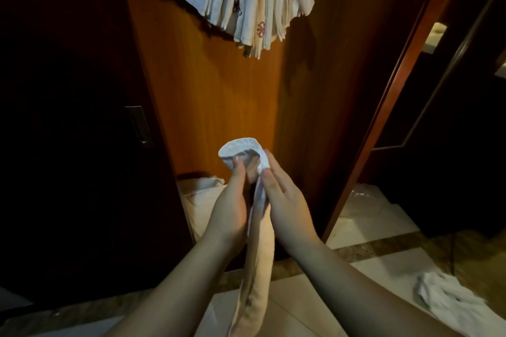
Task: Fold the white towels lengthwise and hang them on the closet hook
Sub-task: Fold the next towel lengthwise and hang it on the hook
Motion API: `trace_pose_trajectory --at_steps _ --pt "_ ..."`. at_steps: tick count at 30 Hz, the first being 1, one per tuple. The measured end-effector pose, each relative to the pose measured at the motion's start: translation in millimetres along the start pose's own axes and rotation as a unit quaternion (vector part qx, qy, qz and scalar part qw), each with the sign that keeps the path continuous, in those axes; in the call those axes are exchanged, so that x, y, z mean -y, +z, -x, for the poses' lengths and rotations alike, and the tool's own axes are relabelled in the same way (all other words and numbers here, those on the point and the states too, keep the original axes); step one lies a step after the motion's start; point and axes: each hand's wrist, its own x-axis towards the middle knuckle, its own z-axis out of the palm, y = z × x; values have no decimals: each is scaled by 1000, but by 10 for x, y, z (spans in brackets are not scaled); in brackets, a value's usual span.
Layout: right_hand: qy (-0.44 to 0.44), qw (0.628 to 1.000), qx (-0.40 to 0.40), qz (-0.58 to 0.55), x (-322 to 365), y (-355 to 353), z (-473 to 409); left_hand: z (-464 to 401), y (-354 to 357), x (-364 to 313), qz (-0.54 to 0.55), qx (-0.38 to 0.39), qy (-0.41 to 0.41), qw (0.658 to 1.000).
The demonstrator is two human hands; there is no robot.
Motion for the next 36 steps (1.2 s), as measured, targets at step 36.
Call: trace_pose_trajectory --at_steps 36 --pt "-69 944 96 307 376 -1199 -338 -187 -562 -1035 -708 17 122 695"
